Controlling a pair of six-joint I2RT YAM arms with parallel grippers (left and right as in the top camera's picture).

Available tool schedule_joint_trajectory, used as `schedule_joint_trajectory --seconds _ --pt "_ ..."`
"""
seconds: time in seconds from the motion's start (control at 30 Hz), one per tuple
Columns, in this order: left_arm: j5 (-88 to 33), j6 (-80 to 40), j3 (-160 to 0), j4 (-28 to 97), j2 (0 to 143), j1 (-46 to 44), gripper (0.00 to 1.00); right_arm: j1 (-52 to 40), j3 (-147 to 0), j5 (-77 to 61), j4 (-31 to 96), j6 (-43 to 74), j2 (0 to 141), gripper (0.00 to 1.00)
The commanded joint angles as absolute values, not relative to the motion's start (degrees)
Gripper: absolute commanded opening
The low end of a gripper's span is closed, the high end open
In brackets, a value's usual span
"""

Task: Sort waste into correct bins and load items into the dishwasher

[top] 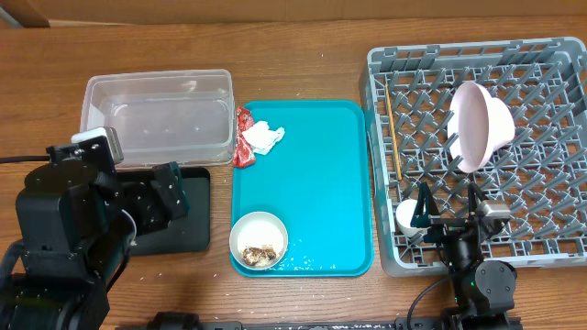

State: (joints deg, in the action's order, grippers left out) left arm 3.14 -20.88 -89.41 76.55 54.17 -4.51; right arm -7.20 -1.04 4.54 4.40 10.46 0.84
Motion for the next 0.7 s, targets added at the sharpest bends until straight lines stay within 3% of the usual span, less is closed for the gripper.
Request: schedule_joint_trajectory --seconds 0.0,0.1,0.23,0.37,0.43,0.67 --pt "-4.0 -26.4 -90.0 73.3 54.6 -4.5 1.00 -7.0 -0.4 5.0 4.2 10.5 0.2 1.00" --pt "-16.4 -22.3 -89.2 69.3 57.1 -4.6 1.00 -7.0 -0.4 5.0 4.2 10.5 0.2 1.00" --pt "-17.5 -20.9 -86.9 70.2 64.7 -8.4 1.00 -7.0 -0.4 5.0 4.2 10.5 0.2 1.00" --pt "-6.7 -20.2 -84.4 69.6 75.8 -16.4 0.99 -7.0 -0.4 5.0 4.2 10.5 0.2 1.00" --pt "1.3 -20.2 -84.4 66.3 85.7 -22.2 0.89 -7.0 -0.4 5.0 4.2 10.5 0.2 1.00" --pt "18.1 -20.3 -84.4 55.1 104.6 -28.4 0.89 -7.0 -0.4 5.0 4.2 10.5 0.2 1.00"
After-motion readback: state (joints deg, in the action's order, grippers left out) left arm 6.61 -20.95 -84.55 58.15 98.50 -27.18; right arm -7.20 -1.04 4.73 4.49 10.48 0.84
